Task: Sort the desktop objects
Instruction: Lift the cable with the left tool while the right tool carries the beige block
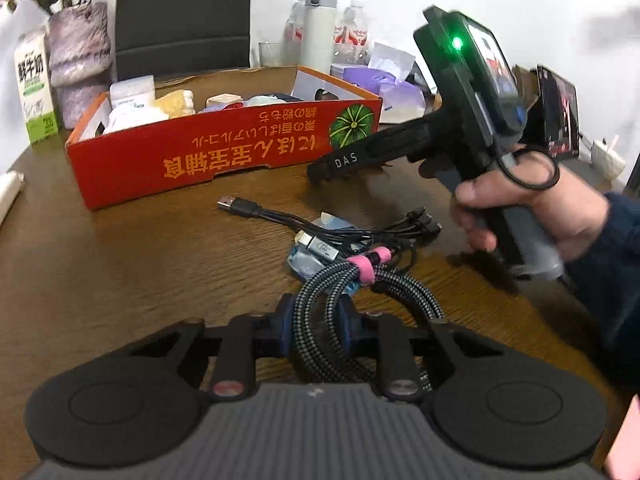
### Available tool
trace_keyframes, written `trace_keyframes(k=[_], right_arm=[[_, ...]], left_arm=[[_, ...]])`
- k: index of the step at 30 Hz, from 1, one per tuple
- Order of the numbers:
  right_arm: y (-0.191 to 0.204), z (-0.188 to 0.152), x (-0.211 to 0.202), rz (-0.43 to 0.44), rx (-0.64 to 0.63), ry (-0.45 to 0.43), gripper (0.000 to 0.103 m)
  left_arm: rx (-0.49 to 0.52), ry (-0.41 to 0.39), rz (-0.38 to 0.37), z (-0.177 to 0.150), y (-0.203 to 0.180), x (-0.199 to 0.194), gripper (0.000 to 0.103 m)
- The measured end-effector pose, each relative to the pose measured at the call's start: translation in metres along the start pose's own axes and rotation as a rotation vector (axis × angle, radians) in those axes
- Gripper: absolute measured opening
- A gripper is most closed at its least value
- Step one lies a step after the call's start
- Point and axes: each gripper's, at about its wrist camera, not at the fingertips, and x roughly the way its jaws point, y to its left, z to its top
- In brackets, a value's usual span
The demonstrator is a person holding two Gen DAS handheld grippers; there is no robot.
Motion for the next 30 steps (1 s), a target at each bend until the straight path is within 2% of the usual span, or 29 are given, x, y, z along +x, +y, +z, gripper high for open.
trace_keyframes(k=[2, 7, 11, 15, 19, 21, 23, 26, 28, 30], right_arm=[[0.005, 0.000, -0.004, 0.015, -0.027, 0.000, 0.023], [0.025, -0.006, -0.052, -0.072, -0.108, -0.135, 0.023], [0.026, -0.014, -0.115, -0.071, -0.050, -0.232, 0.023], [0.028, -0.036, -0.157, -0.013, 0.021, -0.248, 0.023], [0.035, -0.070, -0.173, 0.017, 0.062, -0.204, 0.023], [0.037, -0.089, -0.170, 0.052, 0.099, -0.158, 0.023], [0.042, -0.102, -0.166, 0.062, 0.110, -0.123, 0.023], [0.049, -0.108, -0.172, 0.061, 0.095, -0.134, 0.023], [0.050, -0.104, -0.176, 0.066, 0.095, -0.153, 0.023], [0.051, -0.100, -0.179, 0.070, 0.098, -0.172, 0.023]], left_arm=[[-0.013, -0.028, 0.015, -0.003, -0.001, -0.010, 0.020], [-0.094, -0.168, 0.008, 0.000, 0.002, -0.056, 0.017], [-0.177, -0.238, 0.032, 0.003, 0.015, -0.079, 0.016], [-0.227, -0.293, 0.015, 0.000, 0.021, -0.098, 0.008], [-0.195, -0.304, 0.053, -0.002, 0.016, -0.104, 0.007], [-0.198, -0.271, 0.034, -0.005, 0.016, -0.101, 0.007], [-0.191, -0.239, 0.054, -0.012, 0.016, -0.096, 0.007], [-0.186, -0.245, 0.074, -0.025, 0.017, -0.099, 0.007], [-0.183, -0.248, 0.062, -0.025, 0.015, -0.102, 0.007], [-0.169, -0.263, 0.083, -0.022, 0.010, -0.105, 0.007]])
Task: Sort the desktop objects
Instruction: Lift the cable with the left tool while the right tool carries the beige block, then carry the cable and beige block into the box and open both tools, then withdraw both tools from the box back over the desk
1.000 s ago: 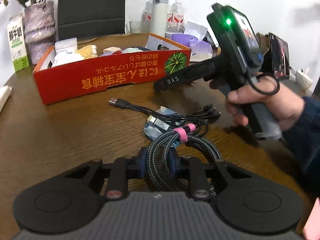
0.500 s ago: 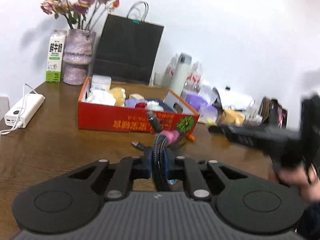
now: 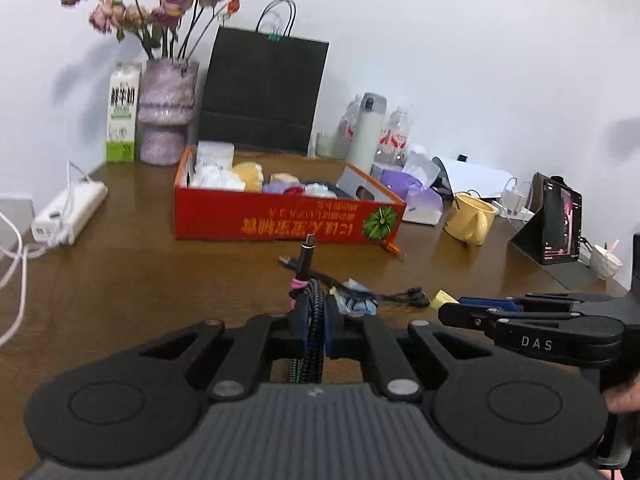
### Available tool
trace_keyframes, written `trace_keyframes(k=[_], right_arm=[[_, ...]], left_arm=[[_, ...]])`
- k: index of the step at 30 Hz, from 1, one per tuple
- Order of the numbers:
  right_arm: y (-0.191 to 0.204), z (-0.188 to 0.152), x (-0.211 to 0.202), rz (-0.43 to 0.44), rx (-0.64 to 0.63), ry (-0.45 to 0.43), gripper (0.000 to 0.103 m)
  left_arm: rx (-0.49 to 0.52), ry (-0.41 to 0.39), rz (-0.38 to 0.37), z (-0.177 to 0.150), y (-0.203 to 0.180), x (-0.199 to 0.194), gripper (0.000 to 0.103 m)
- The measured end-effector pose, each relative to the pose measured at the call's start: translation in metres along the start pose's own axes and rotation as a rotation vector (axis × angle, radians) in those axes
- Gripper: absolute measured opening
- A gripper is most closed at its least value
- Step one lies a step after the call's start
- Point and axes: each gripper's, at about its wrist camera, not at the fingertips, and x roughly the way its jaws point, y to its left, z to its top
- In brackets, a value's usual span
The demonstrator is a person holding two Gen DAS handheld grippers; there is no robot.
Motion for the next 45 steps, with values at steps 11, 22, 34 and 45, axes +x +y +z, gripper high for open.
trace_keyframes(k=[11, 22, 34, 45], right_arm=[[-0.022, 0.098, 0.035, -0.025, 0.011, -0.112, 0.023], [-0.037, 0.177, 0.204, 0.041, 0.138, 0.136, 0.024], [-0.052, 0.198, 0.238, -0.038, 0.186, 0.096, 0.057], [-0.041, 0.162, 0.189, -0.084, 0.086, 0.092, 0.074]], left_arm=[[0.028, -0.116, 0.002, 0.111, 0.012, 0.055, 0.007], [-0.130, 0.054, 0.061, 0.175, 0.064, 0.203, 0.009], [-0.067, 0.032, 0.128, 0.196, 0.078, 0.240, 0.070], [-0.057, 0.104, 0.250, 0.149, 0.058, 0.190, 0.098]])
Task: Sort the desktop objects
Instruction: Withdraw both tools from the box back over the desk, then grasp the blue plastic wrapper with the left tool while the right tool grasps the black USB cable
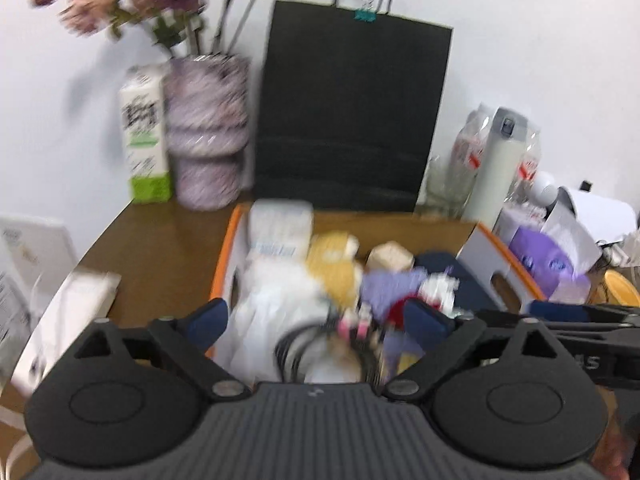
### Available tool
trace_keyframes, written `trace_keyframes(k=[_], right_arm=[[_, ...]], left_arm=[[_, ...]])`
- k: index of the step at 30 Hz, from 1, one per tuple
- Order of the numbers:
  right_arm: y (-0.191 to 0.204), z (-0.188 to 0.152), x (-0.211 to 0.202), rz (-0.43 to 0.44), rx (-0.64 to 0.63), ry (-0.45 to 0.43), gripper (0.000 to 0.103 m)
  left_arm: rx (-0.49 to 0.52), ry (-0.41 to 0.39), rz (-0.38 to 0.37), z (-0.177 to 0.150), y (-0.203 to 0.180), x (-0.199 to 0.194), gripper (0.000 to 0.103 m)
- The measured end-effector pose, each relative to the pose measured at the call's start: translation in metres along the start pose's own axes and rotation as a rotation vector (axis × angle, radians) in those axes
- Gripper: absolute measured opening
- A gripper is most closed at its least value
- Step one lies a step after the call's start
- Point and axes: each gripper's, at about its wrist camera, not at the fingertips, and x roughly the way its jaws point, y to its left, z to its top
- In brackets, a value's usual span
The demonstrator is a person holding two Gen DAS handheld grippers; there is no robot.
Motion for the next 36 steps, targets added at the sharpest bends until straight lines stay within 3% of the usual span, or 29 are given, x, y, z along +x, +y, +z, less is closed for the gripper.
trace_keyframes(k=[2, 8, 10, 15, 18, 20, 24, 30, 36], right_arm=[[0.001, -0.020, -0.018, -0.009, -0.032, -0.013, 0.080], [0.006, -0.096, -0.070, -0.035, -0.117, -0.001, 0.081], [0.007, -0.120, -0.086, -0.040, -0.145, -0.009, 0.083], [0.006, -0.164, -0.120, -0.019, -0.127, -0.014, 0.086], [0.007, -0.186, -0.133, -0.045, -0.176, -0.022, 0.090], [0.006, -0.198, -0.138, -0.076, -0.183, -0.013, 0.090], [0.000, -0.201, -0.147, -0.031, -0.157, -0.046, 0.092], [-0.012, -0.197, -0.143, -0.027, -0.075, -0.031, 0.092], [-0.014, -0.195, -0.140, -0.046, -0.063, -0.038, 0.091]], left_arm=[[0.003, 0.003, 0.009, -0.022, -0.001, -0.016, 0.100], [0.011, -0.003, 0.007, -0.099, -0.003, -0.065, 0.103], [0.023, 0.014, 0.042, -0.121, -0.006, -0.073, 0.103], [0.047, 0.048, -0.035, -0.163, -0.012, -0.095, 0.103], [0.087, 0.058, -0.038, -0.184, -0.015, -0.106, 0.103], [0.094, 0.061, -0.047, -0.192, -0.016, -0.110, 0.103], [0.082, 0.074, -0.082, -0.193, -0.012, -0.105, 0.103], [0.067, 0.073, -0.077, -0.192, -0.011, -0.102, 0.103], [0.119, 0.084, -0.070, -0.192, -0.019, -0.099, 0.103]])
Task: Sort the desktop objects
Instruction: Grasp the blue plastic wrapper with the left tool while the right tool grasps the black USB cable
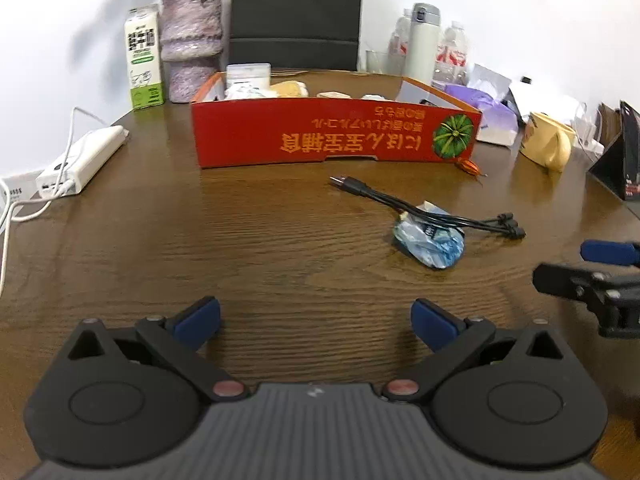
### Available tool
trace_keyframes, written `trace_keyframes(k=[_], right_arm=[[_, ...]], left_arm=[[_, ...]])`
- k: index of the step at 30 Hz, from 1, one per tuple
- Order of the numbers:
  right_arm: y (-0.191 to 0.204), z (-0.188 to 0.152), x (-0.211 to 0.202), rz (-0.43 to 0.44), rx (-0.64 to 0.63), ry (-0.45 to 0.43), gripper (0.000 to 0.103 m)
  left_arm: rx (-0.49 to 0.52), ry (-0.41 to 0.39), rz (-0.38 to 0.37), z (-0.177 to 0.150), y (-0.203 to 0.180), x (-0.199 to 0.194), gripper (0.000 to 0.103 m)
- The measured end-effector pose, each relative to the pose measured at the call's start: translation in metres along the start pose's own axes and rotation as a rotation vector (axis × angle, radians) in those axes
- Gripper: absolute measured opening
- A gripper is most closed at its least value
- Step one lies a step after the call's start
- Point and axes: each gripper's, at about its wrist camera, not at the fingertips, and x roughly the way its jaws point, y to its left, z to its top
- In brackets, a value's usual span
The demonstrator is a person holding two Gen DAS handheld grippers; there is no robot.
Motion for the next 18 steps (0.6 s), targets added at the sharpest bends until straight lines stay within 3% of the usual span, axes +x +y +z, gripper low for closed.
trace_keyframes(k=[4, 7, 9, 10, 13, 14, 16, 18], right_arm=[[-0.004, 0.011, 0.010, 0.012, 0.012, 0.015, 0.084], [-0.011, 0.032, 0.023, 0.040, 0.056, 0.047, 0.066], [-0.011, 0.050, 0.035, 0.077, 0.075, 0.068, 0.057], [-0.009, 0.057, 0.041, 0.099, 0.066, 0.077, 0.057], [0.005, 0.078, 0.071, 0.162, 0.000, 0.115, 0.057], [0.011, 0.084, 0.082, 0.170, -0.022, 0.138, 0.053], [0.026, 0.092, 0.105, 0.185, -0.063, 0.177, 0.048], [0.043, 0.096, 0.124, 0.206, -0.103, 0.210, 0.038]], left_arm=[[0.067, -0.063, -0.124, 0.008, -0.014, -0.001, 0.101], [0.173, -0.062, -0.155, 0.024, -0.038, 0.015, 0.093], [0.186, -0.026, -0.175, 0.034, -0.047, 0.032, 0.063], [0.178, 0.007, -0.185, 0.038, -0.050, 0.041, 0.058], [0.184, 0.000, -0.196, 0.043, -0.052, 0.047, 0.048], [0.190, -0.005, -0.192, 0.042, -0.052, 0.048, 0.038], [0.188, -0.013, -0.198, 0.040, -0.047, 0.046, 0.029], [0.168, -0.010, -0.197, 0.038, -0.042, 0.042, 0.020]])
